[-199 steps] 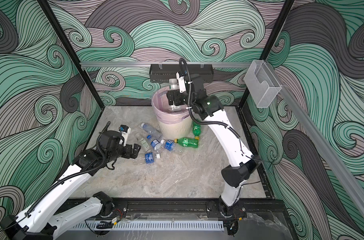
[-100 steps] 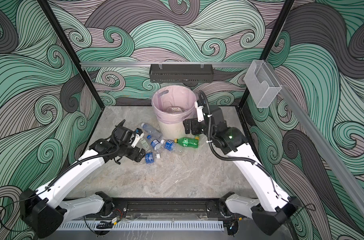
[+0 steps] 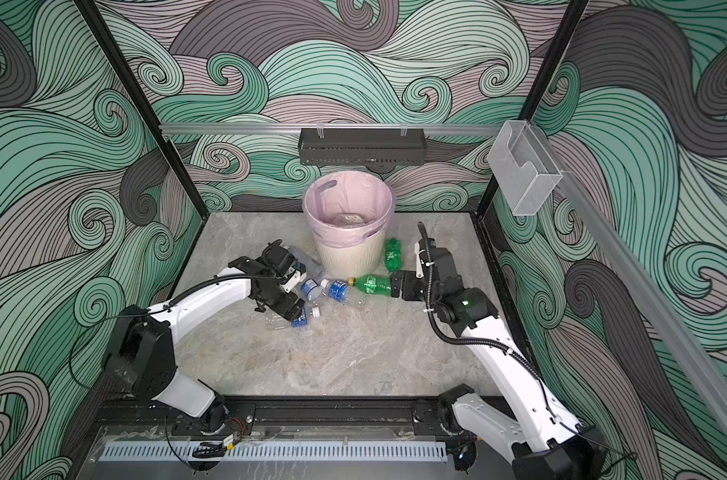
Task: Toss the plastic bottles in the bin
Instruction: 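Grasp the Pocari Sweat bottle with the left gripper while the right moves off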
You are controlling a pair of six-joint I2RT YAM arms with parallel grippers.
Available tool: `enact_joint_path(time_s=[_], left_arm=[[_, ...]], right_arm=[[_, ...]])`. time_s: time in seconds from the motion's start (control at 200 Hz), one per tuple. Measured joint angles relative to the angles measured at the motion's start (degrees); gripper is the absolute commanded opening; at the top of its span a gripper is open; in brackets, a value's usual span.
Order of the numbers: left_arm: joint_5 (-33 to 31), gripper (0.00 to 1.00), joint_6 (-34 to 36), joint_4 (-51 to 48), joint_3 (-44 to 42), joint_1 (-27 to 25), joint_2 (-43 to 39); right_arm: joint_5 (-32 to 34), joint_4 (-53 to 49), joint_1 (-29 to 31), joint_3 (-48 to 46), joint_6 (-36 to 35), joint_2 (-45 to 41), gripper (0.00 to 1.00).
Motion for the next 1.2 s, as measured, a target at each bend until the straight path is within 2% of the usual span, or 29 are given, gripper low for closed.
enact_joint_path(time_s=[0.465, 0.811, 0.906, 1.066, 1.201], left_arm=[[6.84, 0.88, -1.42, 1.64, -0.28, -0.11, 6.05], [11.30, 0.86, -7.37, 6.38, -7.10, -1.86, 5.90], [11.50, 0.81, -8.79, 7.30, -8.68, -3.78, 5.90], [11.45, 0.61, -11.21, 8.46, -9.94, -6.25, 5.90], [10.88, 0.58, -12.94, 9.51, -9.99, -6.97, 5.51]], right_arm=[[-1.55, 2.36, -1.57, -4.74, 0.81, -3.58, 1.00], [-1.55, 2.78, -2.34, -5.60, 1.49, -5.18, 1.00], [-1.55, 2.73, -2.47, -5.79, 1.73, -5.16, 1.00], [-1.55, 2.80, -2.51, -5.79, 1.95, -5.18, 1.00], [-1.55, 2.80, -2.54, -5.79, 1.97, -5.18, 1.00]])
